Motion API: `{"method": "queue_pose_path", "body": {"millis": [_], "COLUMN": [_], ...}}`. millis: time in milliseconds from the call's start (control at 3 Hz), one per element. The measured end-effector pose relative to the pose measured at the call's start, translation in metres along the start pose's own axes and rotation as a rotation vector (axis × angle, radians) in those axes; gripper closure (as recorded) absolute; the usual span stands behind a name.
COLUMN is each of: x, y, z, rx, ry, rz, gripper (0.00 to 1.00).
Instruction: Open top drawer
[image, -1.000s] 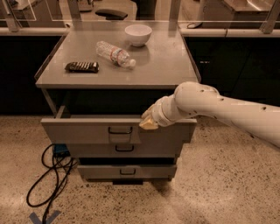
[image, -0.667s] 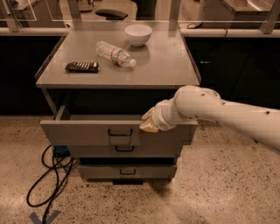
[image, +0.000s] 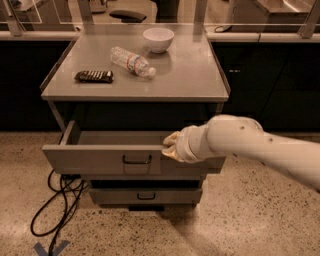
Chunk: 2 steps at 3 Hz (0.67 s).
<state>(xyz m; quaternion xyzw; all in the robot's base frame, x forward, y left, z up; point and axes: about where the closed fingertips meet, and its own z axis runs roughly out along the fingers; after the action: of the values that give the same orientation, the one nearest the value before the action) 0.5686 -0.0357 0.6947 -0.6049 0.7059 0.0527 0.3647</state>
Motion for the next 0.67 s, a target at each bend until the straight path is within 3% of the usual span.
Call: {"method": "queue_pose_path", "body": {"millis": [333, 667], "x": [-0.014, -0.016], "y": [0.056, 0.120], "z": [-0.034, -0.048], "rx": [0.069, 0.079], "ry": [-0.038, -0.049], "rz": [-0.074, -0.102], "gripper": [1.00, 1.00]}}
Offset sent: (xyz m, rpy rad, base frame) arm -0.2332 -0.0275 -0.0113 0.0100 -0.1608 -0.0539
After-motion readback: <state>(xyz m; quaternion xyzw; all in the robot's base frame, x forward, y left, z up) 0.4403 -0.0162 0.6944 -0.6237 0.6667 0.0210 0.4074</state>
